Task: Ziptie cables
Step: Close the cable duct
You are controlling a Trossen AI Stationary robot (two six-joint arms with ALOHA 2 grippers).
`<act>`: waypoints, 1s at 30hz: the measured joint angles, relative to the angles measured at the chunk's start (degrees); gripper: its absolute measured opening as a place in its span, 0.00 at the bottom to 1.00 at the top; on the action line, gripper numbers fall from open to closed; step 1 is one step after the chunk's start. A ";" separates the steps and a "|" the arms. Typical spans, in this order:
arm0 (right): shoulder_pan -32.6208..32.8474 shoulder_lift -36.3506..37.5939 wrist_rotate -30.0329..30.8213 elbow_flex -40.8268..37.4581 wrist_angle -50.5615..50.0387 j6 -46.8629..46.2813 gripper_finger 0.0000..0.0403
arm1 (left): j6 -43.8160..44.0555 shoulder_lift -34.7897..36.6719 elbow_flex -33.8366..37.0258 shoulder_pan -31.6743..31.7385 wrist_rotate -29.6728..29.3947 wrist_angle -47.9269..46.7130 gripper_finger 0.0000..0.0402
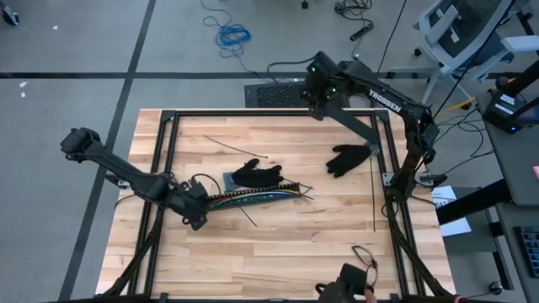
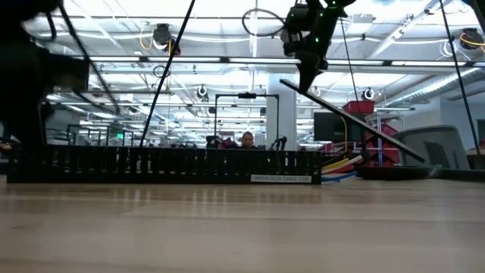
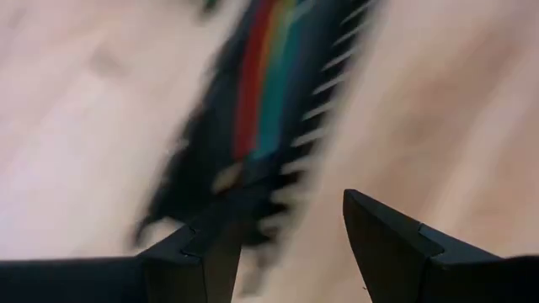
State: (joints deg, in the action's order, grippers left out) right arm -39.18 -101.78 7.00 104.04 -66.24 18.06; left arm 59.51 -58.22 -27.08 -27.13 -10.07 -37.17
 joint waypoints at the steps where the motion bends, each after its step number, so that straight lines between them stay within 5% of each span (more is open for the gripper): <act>1: -0.26 0.00 -1.20 0.83 -0.09 0.03 0.57 | -0.14 -1.69 0.17 0.54 -0.06 -0.68 0.50; 10: 0.99 0.00 -4.19 2.50 -0.82 -1.13 0.57 | -7.02 -10.33 -0.17 3.47 -0.93 -1.56 0.50; 20: 7.64 -0.02 -4.52 2.26 -10.49 -5.41 0.57 | -9.11 -8.63 -0.01 3.80 -0.22 -7.08 0.50; 30: 16.50 -5.14 -13.50 2.26 -11.42 -13.79 0.57 | -13.79 -6.50 0.14 3.80 -1.16 -12.89 0.50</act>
State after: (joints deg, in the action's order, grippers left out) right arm -22.68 -106.92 -6.50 106.30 -77.66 4.27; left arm 45.71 -64.71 -26.94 -23.33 -11.22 -50.06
